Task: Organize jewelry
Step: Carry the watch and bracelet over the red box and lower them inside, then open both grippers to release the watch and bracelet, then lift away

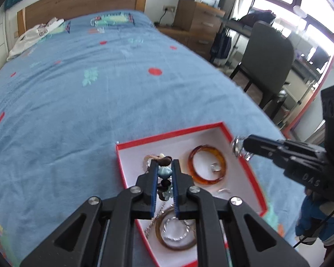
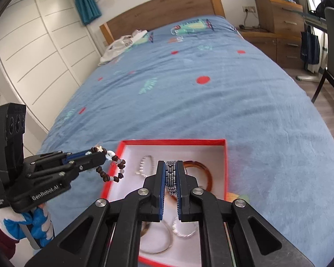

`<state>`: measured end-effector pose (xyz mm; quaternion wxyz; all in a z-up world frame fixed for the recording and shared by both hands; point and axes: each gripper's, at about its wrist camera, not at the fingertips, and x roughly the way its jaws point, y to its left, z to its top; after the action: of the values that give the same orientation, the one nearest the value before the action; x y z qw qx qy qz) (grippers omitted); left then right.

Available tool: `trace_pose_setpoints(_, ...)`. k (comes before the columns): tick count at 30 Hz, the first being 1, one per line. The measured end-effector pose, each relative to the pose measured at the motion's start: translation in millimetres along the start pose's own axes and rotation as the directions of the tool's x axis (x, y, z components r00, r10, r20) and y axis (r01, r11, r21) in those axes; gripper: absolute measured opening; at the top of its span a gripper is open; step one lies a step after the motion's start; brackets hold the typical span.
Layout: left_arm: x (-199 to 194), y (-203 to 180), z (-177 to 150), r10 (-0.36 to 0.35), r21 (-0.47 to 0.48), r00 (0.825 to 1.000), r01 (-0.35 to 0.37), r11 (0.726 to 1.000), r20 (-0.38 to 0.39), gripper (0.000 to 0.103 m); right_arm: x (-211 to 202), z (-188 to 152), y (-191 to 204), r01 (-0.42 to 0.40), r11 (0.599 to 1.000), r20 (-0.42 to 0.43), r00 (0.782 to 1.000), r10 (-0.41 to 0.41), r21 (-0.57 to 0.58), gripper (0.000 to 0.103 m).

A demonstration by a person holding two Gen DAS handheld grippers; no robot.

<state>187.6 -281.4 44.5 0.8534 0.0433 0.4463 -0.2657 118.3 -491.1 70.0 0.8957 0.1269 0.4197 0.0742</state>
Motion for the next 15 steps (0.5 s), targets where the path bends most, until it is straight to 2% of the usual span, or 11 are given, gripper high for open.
trace_pose_setpoints(6, 38.4, 7.5, -8.6, 0.024, -0.007, 0.998, -0.025, 1.0, -0.062, 0.011, 29.4, -3.5, -16.8, -0.016, 1.0, -0.046, 0.999, 0.017, 0.019, 0.009)
trace_pose_setpoints(15, 61.8, 21.9, -24.9, 0.041, -0.029, 0.993, -0.045, 0.999, -0.11, 0.011, 62.8, -14.5, -22.0, -0.026, 0.999, -0.111, 0.993, 0.028, 0.019, 0.009)
